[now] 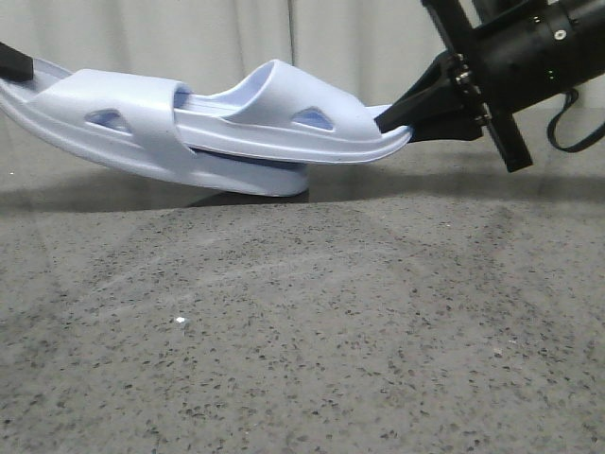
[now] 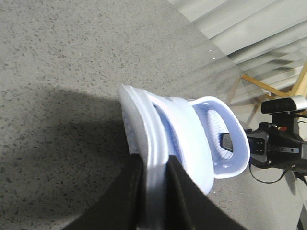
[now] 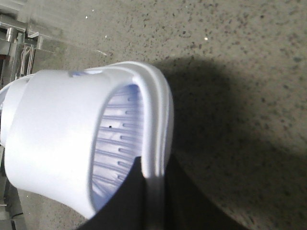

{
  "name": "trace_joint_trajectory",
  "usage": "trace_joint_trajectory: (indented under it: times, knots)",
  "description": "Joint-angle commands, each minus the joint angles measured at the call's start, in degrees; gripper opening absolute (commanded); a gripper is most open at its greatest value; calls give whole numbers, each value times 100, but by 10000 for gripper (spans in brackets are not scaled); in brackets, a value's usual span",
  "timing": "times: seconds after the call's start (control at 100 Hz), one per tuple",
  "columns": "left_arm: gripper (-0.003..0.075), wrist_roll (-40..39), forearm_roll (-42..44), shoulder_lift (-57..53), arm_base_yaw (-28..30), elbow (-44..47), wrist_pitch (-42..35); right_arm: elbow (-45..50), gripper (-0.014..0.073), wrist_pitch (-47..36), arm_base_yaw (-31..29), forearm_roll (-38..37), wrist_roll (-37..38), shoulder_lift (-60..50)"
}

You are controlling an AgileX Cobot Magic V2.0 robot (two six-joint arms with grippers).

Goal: Insert blue slippers together front up
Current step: 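Slide the right gripper's slipper onto the left gripper's slipper, both face up, then open both grippers and lower the stacked slippers onto the table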

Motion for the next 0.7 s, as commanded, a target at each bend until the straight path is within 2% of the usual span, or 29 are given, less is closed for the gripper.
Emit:
trace_joint_trajectory:
  times: [0.0, 0.29, 0.53, 0.69]
  knots:
    - [15, -42, -288, -175, -213, -98, 638, -342, -106, 591, 250, 404, -97, -157]
    - [15, -42, -262, -175, -258, -98, 507, -568, -98, 728, 312, 367, -97, -126]
    - [16, 8, -110, -175, -237, -109, 188, -557, 134, 1415, -215, 147, -97, -126]
    - [26, 8, -18, -175, -237, -109, -263, -557, 157, 2069, -787, 147, -97, -146]
